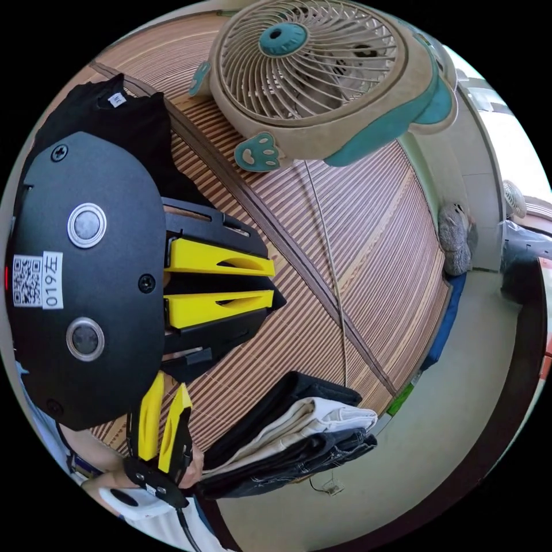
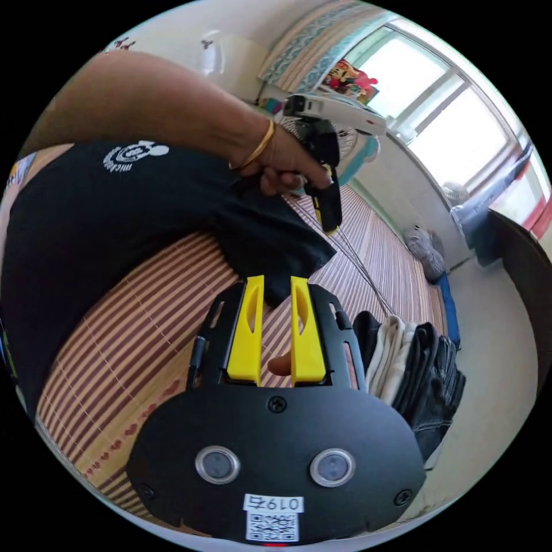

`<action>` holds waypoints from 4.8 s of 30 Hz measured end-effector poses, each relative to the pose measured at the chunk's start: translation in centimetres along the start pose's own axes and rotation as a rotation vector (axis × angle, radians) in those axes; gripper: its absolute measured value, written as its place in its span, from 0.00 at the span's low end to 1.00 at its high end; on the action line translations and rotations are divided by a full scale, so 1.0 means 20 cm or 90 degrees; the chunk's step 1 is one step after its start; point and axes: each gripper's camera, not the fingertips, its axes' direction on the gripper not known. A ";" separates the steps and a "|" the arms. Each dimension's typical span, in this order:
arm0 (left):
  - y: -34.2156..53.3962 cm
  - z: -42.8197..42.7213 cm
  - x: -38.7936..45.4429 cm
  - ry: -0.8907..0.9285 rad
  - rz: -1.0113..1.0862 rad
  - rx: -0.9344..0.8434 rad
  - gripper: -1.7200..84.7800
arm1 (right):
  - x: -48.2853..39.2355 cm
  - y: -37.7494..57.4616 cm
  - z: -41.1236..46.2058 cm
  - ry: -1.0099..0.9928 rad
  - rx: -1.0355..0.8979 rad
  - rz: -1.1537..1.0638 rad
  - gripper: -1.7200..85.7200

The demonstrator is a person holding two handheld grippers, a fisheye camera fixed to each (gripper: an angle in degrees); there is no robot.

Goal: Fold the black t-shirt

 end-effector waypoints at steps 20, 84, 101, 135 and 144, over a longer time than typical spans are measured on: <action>0.21 -0.06 0.26 -0.106 0.110 -0.015 0.05 | -0.10 0.02 0.11 0.004 -0.066 0.103 0.06; 4.07 -2.50 -0.71 -0.134 -0.264 0.146 0.04 | -0.33 -1.48 1.50 -0.047 -0.187 -0.004 0.05; 4.20 -2.76 -0.74 -0.150 -0.252 0.149 0.04 | -0.35 -1.50 1.37 0.054 -0.139 0.184 0.09; 4.42 -3.33 -0.96 -0.196 -0.385 0.173 0.04 | -1.33 -2.30 0.80 -0.128 -0.055 0.096 0.01; 4.43 -3.40 -0.99 -0.206 -0.428 0.153 0.04 | -1.24 -1.96 0.13 -0.136 0.077 0.157 0.01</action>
